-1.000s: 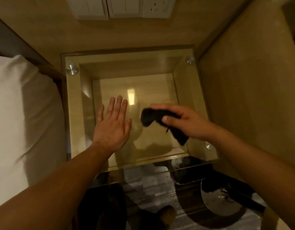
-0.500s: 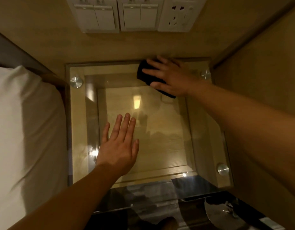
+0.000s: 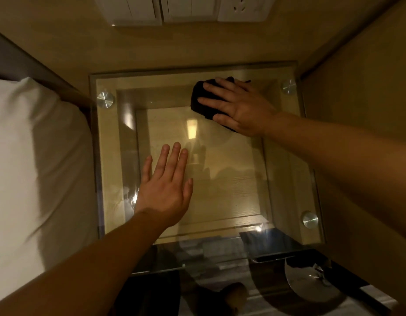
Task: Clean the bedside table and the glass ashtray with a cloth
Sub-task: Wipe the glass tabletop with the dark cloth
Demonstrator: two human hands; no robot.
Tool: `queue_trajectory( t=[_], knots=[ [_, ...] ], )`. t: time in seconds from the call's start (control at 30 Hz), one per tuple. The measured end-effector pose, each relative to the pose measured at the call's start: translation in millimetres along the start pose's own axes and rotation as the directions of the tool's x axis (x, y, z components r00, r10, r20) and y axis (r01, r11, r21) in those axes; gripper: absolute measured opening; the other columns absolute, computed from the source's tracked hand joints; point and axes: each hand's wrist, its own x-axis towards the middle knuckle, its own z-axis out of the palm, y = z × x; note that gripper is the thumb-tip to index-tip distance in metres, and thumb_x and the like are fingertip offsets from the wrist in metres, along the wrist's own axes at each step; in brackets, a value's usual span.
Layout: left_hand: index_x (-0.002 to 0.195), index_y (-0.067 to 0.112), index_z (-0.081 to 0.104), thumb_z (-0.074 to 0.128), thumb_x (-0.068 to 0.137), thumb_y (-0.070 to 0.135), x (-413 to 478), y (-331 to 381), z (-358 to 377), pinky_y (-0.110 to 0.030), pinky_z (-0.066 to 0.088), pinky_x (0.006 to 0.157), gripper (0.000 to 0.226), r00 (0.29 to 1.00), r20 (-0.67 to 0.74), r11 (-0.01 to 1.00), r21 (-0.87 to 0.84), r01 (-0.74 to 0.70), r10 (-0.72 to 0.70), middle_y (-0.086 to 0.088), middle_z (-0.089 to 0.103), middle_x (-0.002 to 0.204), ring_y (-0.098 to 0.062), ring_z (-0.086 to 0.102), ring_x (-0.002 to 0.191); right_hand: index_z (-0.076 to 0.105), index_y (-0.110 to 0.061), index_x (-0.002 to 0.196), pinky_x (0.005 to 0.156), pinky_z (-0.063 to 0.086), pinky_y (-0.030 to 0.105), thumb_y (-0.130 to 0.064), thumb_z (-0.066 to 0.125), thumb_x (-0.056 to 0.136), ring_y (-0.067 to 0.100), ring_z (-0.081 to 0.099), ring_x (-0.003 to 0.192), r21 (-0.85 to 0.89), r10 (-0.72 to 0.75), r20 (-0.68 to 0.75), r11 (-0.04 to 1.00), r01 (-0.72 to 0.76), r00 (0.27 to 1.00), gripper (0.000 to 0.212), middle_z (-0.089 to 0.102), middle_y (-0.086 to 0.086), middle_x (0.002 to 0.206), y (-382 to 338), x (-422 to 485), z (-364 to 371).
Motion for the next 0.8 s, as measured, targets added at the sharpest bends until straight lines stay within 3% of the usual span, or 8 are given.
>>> queue_trajectory(
  t=[0.27, 0.8],
  knots=[
    [0.167, 0.019, 0.006, 0.016, 0.108, 0.052, 0, 1, -5, -0.053, 0.001, 0.129, 0.068, 1.000, -0.008, 1.000, -0.013, 0.011, -0.011, -0.003, 0.001, 0.176, -0.022, -0.003, 0.163, 0.025, -0.039, 0.161, 0.123, 0.023, 0.050, -0.053, 0.029, 0.109, 0.029, 0.022, 0.158, -0.079, -0.095, -0.063, 0.993, 0.090, 0.993, 0.055, 0.024, -0.001, 0.172, -31, -61, 28],
    [0.167, 0.019, 0.007, 0.017, 0.109, 0.051, -4, 3, -9, -0.054, 0.001, 0.129, 0.067, 0.999, -0.051, 1.000, -0.012, 0.002, -0.003, -0.005, 0.004, 0.176, -0.023, -0.002, 0.162, 0.037, -0.038, 0.158, 0.127, 0.018, 0.046, -0.048, 0.035, 0.109, 0.026, 0.022, 0.159, 0.058, -0.091, -0.055, 0.994, 0.094, 0.994, 0.050, 0.030, -0.004, 0.170, -112, -180, 69]
  ],
)
